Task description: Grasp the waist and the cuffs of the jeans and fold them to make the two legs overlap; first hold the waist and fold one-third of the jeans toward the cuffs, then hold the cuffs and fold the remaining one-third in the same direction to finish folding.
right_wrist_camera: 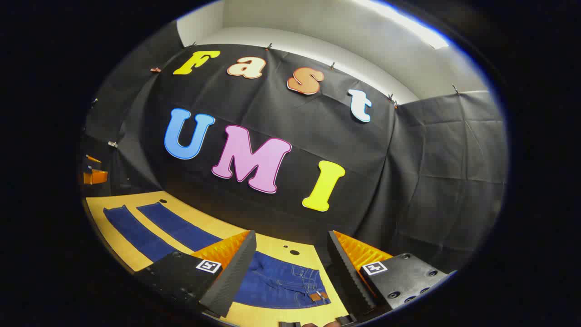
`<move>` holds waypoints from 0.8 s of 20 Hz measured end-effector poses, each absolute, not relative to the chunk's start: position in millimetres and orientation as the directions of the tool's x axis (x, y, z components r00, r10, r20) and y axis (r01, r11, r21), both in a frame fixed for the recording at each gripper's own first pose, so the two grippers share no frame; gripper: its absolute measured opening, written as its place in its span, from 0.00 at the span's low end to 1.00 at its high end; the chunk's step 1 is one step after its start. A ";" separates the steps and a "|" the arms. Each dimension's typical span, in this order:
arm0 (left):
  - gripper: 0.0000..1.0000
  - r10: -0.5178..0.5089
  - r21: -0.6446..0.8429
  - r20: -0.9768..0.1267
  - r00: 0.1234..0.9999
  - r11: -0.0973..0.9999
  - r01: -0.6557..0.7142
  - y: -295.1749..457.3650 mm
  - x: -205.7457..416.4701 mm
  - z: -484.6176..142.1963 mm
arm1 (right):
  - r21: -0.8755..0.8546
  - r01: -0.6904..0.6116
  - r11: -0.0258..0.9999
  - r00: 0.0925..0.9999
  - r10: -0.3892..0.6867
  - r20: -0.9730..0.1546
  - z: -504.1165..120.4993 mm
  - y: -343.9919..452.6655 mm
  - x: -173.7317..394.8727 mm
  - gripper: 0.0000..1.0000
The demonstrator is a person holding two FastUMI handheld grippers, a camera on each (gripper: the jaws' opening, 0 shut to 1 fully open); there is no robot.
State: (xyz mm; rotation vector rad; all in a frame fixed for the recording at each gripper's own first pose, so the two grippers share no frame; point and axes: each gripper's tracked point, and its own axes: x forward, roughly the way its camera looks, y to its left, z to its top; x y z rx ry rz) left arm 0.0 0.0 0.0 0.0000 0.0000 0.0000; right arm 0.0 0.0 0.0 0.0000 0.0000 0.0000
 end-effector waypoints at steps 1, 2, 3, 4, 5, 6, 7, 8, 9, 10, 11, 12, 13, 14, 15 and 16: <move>0.98 -0.002 -0.004 0.004 1.000 1.000 0.002 -1.6 0.0 2.4 | 0.031 0.003 1.000 1.000 -0.003 -0.007 -0.5 -1.1 0.1 0.96; 0.98 -0.006 -0.008 0.008 1.000 1.000 0.006 -3.7 0.0 3.0 | 0.060 0.013 0.998 1.000 -0.012 -0.012 -1.5 -4.6 0.6 0.96; 0.98 -0.010 -0.007 0.013 1.000 1.000 0.010 -5.4 -0.2 4.9 | 0.082 0.026 0.996 1.000 -0.025 -0.014 -1.4 -8.1 0.4 0.96; 0.98 -0.013 -0.002 0.015 1.000 1.000 0.013 -6.6 0.1 4.9 | 0.098 0.039 0.994 0.999 -0.037 -0.019 -2.7 -11.8 0.8 0.96; 0.98 -0.016 0.004 0.017 1.000 1.000 0.016 -6.6 -0.3 5.7 | 0.109 0.049 0.993 0.999 -0.047 -0.023 -3.9 -15.0 -0.2 0.96; 0.98 -0.020 0.009 0.020 1.000 1.000 0.020 -6.5 -1.6 6.0 | 0.115 0.058 0.992 0.998 -0.056 -0.026 -5.6 -18.1 -0.9 0.96; 0.98 -0.018 0.012 0.022 1.000 1.000 0.018 -5.8 -2.1 6.3 | 0.117 0.065 0.991 0.998 -0.061 -0.031 -7.2 -19.8 -1.4 0.94; 0.98 -0.015 0.010 0.021 1.000 1.000 0.015 -4.7 -0.9 6.0 | 0.117 0.071 0.991 0.997 -0.067 -0.036 -8.8 -21.9 -1.0 0.94; 0.98 -0.013 0.002 0.020 1.000 1.000 0.013 -4.6 -0.3 6.6 | 0.116 0.075 0.990 0.997 -0.071 -0.041 -10.2 -22.9 -0.9 0.94; 0.98 -0.012 -0.007 0.020 1.000 1.000 0.012 -5.5 0.1 6.5 | 0.114 0.078 0.990 0.996 -0.074 -0.043 -10.8 -23.6 -1.0 0.94; 0.98 -0.014 -0.013 0.021 1.000 1.000 0.015 -5.7 0.1 8.0 | 0.107 0.079 0.991 0.996 -0.075 -0.042 -10.2 -25.1 -0.4 0.96; 0.98 -0.018 -0.012 0.022 1.000 1.000 0.019 -7.1 -0.2 8.2 | 0.091 0.086 0.992 0.996 -0.083 -0.039 -8.9 -28.8 1.0 0.96; 0.98 -0.023 -0.006 0.024 0.999 1.000 0.023 -8.0 -0.5 9.5 | 0.074 0.097 0.992 0.995 -0.095 -0.034 -6.9 -34.0 2.9 0.96; 0.98 -0.027 0.004 0.025 0.999 1.000 0.027 -8.5 0.8 9.7 | 0.062 0.104 0.993 0.994 -0.103 -0.026 -3.7 -38.6 4.3 0.96; 0.98 -0.031 0.014 0.025 0.999 0.999 0.031 -7.9 1.2 10.7 | 0.052 0.108 0.993 0.994 -0.107 -0.022 -1.8 -41.6 6.2 0.96; 0.98 -0.036 0.022 0.022 0.999 0.999 0.036 -7.7 0.8 8.4 | 0.046 0.109 0.993 0.994 -0.108 -0.019 -2.1 -44.2 8.2 0.94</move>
